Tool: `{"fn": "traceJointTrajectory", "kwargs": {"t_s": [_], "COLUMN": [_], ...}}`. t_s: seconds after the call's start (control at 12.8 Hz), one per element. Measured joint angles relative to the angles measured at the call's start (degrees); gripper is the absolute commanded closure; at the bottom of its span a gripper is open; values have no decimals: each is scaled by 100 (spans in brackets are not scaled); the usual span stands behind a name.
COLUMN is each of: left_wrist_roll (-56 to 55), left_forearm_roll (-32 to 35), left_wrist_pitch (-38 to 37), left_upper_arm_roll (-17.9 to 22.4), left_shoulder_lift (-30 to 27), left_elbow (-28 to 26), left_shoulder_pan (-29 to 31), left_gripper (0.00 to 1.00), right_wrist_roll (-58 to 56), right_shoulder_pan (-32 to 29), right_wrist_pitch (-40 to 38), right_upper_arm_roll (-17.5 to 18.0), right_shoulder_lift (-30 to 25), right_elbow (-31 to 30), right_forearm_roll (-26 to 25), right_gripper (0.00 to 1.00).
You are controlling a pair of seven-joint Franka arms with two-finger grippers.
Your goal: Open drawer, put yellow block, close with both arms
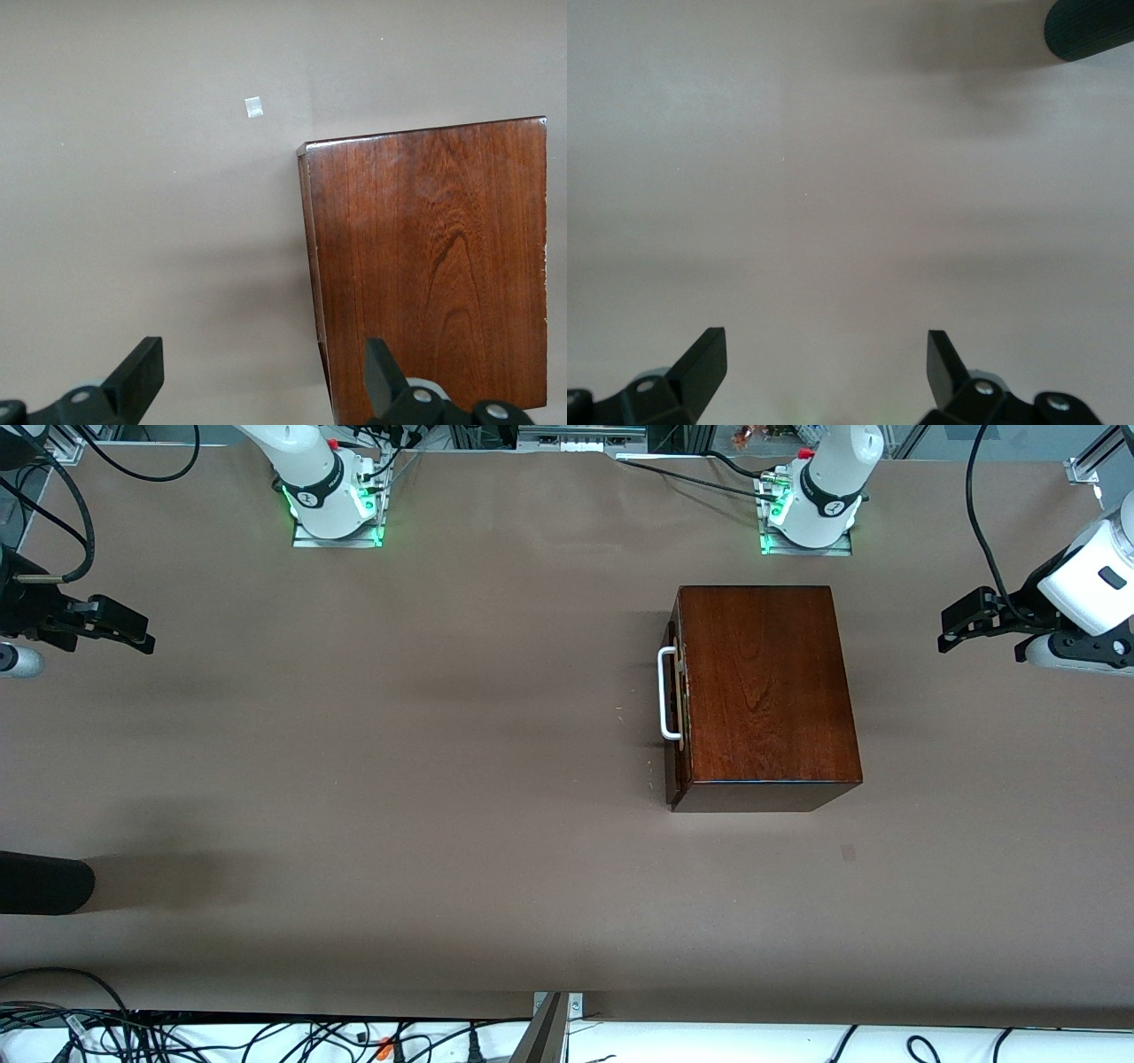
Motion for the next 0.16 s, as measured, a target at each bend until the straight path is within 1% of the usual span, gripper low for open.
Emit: {"fn": "traceJointTrajectory", "kwargs": {"t_s": [0.16], "left_wrist_roll": [0], "left_forearm_roll": [0], "left_wrist_pitch": [0], "left_upper_arm_roll": [-3], "left_shoulder_lift": [0], "left_elbow": [17], "left_shoulder_pan": [-1], "left_gripper": [0], "right_wrist_roll": [0], "right_shoulder_pan": [0], "right_wrist_pitch": [0], "right_upper_arm_roll": [0], "right_shoulder_lift": [0], "right_elbow": [0], "right_forearm_roll": [0], "right_gripper": [0]}}
